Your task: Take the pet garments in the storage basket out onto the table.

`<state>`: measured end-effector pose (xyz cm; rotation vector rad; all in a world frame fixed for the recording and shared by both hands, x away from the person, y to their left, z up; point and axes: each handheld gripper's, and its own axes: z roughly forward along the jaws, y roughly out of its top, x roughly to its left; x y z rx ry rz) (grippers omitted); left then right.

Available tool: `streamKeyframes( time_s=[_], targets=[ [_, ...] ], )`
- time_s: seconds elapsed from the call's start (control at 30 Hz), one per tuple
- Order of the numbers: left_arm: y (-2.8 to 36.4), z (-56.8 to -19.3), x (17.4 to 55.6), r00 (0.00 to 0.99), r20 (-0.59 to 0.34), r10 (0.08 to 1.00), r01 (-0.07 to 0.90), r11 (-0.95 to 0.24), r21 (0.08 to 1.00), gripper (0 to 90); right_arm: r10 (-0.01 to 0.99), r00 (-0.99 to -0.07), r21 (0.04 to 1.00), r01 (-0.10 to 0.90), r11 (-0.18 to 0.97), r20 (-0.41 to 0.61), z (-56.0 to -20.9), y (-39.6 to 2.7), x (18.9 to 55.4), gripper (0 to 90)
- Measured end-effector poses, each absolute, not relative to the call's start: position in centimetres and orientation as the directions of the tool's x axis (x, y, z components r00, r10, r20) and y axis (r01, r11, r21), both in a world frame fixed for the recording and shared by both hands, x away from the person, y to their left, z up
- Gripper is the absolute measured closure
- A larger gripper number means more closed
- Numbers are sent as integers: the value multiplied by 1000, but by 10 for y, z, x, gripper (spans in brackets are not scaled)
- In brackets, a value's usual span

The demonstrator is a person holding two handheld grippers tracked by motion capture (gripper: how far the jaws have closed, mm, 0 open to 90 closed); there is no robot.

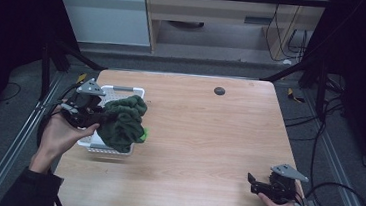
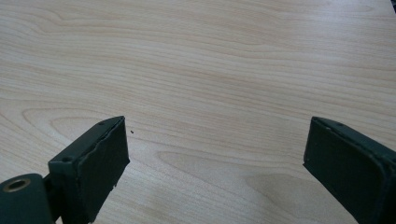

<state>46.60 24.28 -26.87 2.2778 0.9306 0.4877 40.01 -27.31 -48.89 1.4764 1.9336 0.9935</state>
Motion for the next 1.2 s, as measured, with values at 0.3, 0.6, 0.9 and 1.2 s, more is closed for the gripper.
streamKeyframes(
  time_s=[0.3,0.6,0.9,1.2],
  targets=[
    [222,-265,464,720,105,686,468,-592,656,802,960,-277,802,581,139,34,-488,-274,400,68],
    [203,-263,464,746,118,655,448,-625,640,802,961,-274,802,583,130,44,-488,-274,399,69],
    [184,-267,466,774,118,622,423,-647,634,801,961,-273,807,575,134,36,-487,-275,400,70],
    [166,-272,468,801,122,586,404,-680,612,801,962,-272,810,572,132,35,-487,-275,399,70]
  ],
)
